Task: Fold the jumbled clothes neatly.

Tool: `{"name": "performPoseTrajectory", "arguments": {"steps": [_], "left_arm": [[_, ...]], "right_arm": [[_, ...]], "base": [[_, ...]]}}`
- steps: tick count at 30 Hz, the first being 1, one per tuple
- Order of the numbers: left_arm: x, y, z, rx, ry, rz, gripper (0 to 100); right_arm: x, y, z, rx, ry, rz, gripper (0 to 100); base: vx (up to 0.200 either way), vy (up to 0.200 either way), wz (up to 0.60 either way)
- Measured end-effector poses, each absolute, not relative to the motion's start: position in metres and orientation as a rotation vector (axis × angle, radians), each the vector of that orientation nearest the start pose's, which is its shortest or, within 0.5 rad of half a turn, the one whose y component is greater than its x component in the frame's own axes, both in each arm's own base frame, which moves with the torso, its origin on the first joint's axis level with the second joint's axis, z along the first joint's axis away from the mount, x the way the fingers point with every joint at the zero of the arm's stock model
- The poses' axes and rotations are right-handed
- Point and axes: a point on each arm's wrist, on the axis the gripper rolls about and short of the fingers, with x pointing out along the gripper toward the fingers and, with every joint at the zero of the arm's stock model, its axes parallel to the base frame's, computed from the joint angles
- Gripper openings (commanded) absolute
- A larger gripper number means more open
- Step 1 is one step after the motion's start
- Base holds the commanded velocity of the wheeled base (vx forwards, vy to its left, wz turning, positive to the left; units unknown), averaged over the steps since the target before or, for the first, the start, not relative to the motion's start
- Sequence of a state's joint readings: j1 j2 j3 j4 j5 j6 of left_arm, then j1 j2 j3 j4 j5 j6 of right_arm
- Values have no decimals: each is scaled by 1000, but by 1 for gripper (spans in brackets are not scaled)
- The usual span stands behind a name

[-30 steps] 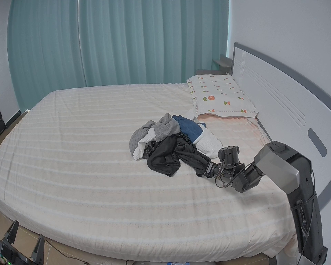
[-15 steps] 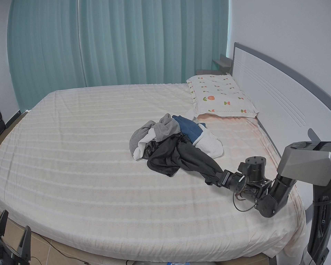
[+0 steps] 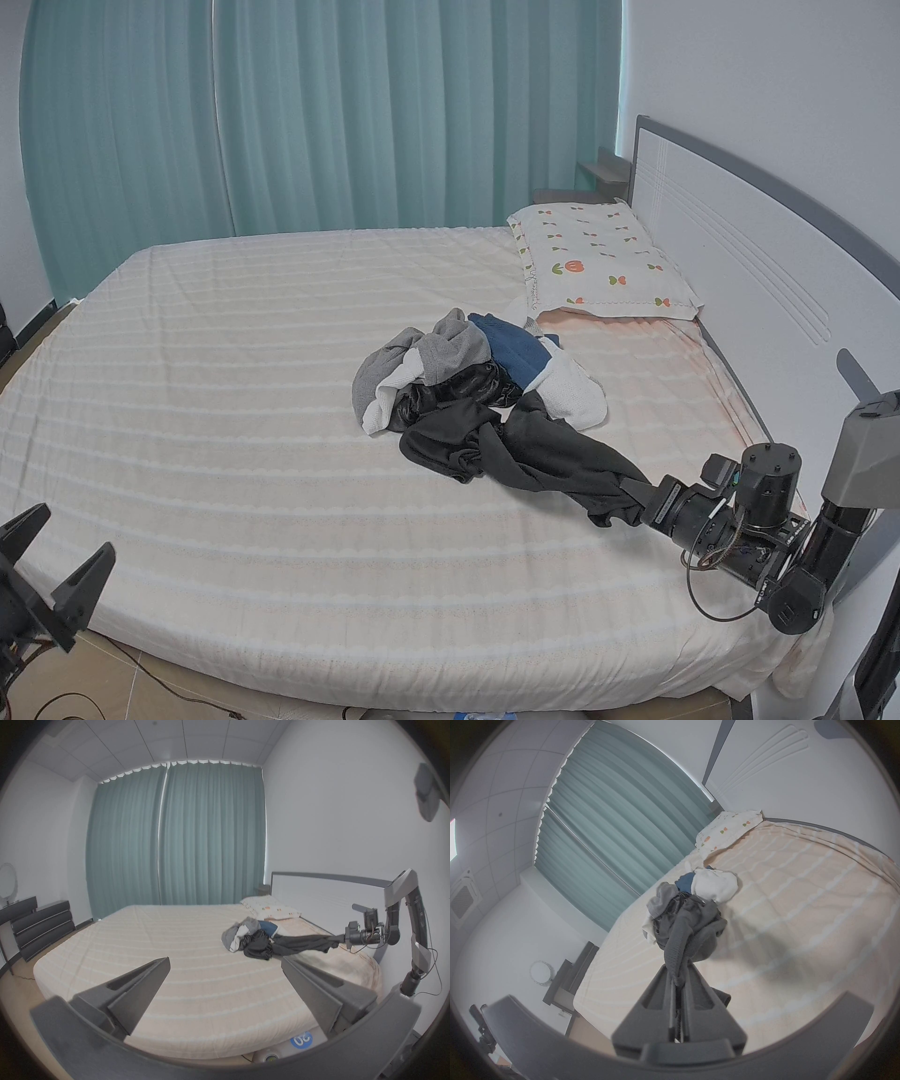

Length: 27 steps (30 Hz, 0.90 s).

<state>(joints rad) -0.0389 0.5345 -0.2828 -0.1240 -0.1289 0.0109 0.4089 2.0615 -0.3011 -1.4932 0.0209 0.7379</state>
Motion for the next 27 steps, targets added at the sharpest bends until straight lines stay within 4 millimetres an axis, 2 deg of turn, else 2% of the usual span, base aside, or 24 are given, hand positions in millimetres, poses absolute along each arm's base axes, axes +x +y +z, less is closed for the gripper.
{"name": "performPoseTrajectory", "arguments": {"steps": [7, 15, 22, 27], "left_arm": [[94, -13, 172, 9, 287, -220, 100], [165, -44, 149, -7, 428, -279, 100], [215, -95, 109, 23, 515, -328, 100], [227, -150, 78, 76, 545, -417, 100]], "right_arm": [[246, 116, 76, 707, 332, 365, 0], [232, 128, 98, 732, 262, 445, 0], [218, 141, 116, 738, 218, 533, 0], [205, 148, 129, 736, 181, 600, 0]], "base": [[0, 0, 0], [0, 0, 0], [0, 0, 0], [0, 0, 0]]}}
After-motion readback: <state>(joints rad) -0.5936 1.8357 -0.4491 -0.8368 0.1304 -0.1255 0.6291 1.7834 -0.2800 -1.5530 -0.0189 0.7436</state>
